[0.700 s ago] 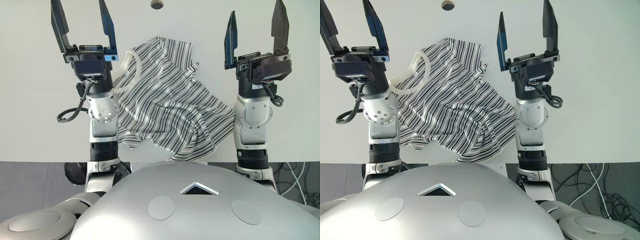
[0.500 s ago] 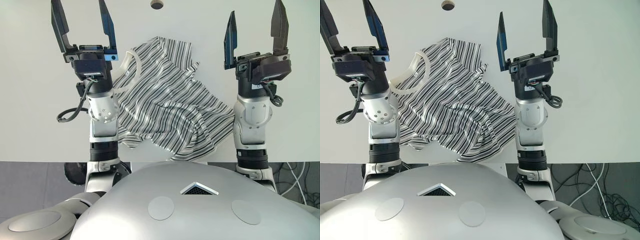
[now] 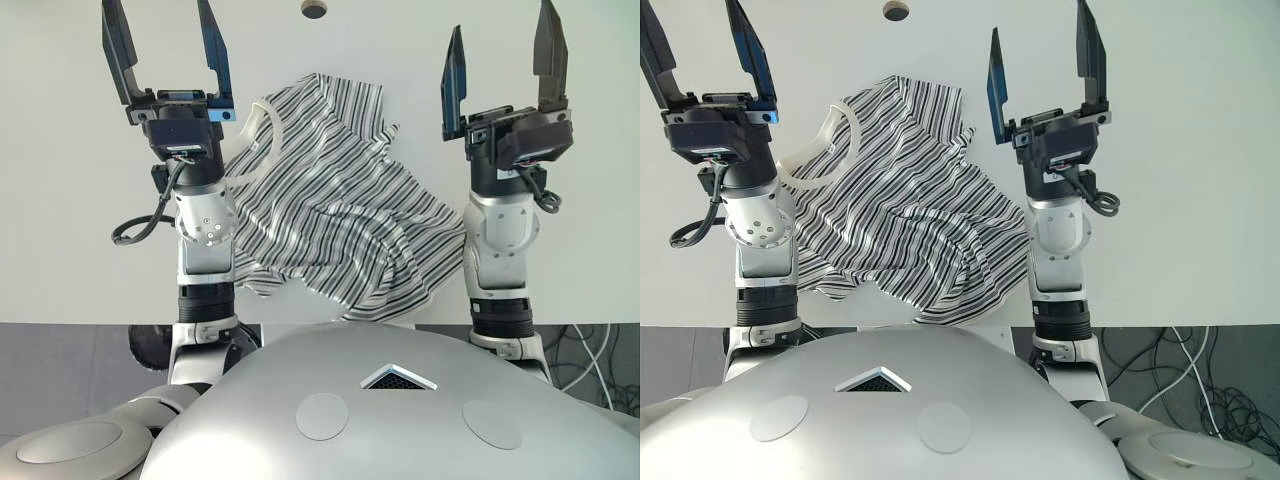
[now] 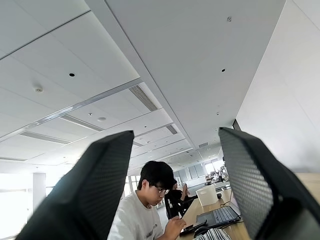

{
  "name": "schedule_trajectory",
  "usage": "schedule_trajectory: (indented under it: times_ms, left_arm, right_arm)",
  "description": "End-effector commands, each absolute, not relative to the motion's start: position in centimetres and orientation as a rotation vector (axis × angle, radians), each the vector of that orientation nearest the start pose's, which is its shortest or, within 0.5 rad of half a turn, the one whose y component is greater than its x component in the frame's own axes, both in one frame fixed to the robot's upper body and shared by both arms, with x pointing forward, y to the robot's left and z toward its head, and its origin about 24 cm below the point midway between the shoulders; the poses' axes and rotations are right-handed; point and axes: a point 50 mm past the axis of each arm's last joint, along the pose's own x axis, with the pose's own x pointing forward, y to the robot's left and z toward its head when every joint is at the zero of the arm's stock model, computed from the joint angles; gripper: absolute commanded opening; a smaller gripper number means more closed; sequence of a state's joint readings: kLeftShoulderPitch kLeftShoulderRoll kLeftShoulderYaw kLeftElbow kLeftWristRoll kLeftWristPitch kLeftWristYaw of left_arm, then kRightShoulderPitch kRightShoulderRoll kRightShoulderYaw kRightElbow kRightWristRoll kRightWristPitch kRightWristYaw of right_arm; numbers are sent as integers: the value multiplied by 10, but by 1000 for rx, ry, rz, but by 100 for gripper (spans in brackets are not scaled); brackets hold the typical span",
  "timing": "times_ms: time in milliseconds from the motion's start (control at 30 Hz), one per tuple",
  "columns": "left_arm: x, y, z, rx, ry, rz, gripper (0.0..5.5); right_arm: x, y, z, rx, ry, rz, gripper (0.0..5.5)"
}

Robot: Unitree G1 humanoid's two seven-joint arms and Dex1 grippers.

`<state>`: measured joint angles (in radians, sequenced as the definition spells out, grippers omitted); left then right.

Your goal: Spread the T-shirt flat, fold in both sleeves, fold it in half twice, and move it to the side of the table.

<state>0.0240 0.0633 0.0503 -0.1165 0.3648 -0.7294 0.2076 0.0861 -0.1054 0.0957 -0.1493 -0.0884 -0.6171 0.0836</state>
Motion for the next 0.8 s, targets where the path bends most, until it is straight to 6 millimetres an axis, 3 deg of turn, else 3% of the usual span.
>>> schedule_trajectory:
  times_ms: [33, 500, 800]
  left_arm:
    - [221, 155, 123, 364, -842, 98, 314]
    - [222, 156, 121, 373, -828, 99, 314]
    - [226, 157, 114, 376, -781, 100, 314]
  right_arm:
    - [216, -133, 107, -195, -675, 223, 377]
    - [216, -134, 105, -205, -666, 208, 377]
    - [215, -153, 91, -165, -502, 260, 377]
